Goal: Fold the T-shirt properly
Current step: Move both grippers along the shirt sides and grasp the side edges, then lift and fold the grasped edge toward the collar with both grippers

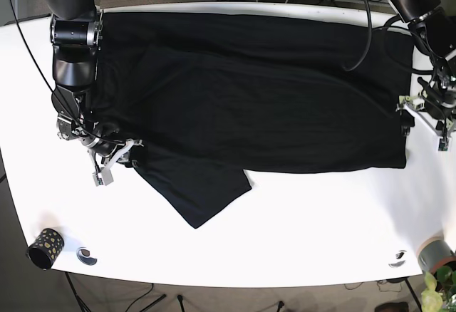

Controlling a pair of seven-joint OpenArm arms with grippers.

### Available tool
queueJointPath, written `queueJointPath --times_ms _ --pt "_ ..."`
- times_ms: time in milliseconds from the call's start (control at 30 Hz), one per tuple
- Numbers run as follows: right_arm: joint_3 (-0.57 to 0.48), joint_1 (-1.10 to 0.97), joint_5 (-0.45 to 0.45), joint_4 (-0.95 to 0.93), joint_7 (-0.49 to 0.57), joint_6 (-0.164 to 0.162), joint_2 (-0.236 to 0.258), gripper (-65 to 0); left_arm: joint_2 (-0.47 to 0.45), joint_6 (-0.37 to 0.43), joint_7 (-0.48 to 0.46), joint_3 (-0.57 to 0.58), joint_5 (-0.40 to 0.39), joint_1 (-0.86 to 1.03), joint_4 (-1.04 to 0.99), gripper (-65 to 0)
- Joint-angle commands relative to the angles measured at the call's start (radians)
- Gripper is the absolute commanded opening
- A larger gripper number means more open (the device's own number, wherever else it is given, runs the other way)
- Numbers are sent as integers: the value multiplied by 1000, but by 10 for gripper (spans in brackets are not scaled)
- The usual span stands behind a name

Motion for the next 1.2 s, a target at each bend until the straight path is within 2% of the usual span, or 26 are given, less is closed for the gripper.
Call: queueJointPath --times_ms 0,67,333,600,767,867,1167 --pt "0 20 -4 8 -9 2 12 -596 -18 40 -27 1 12 -31 -29 -129" --pt "0 20 -4 8 -9 2 12 -650 -18 56 -27 1 23 -77 -81 -129" --pt "0 22 -4 9 -9 2 14 -650 -55 63 -31 1 23 -241 -340 -129" --pt "2 22 -4 9 -9 2 14 -650 -87 59 -107 34 19 -353 -607 -129" --pt "2 22 -1 9 -9 2 14 -650 -98 50 -146 116 15 -375 -670 -129" --pt "2 20 -1 9 -9 2 15 -650 -95 13 -168 123 15 -376 -686 -129" --pt "2 20 -1 11 -9 2 15 -650 -93 16 -242 123 15 -418 -844 -133"
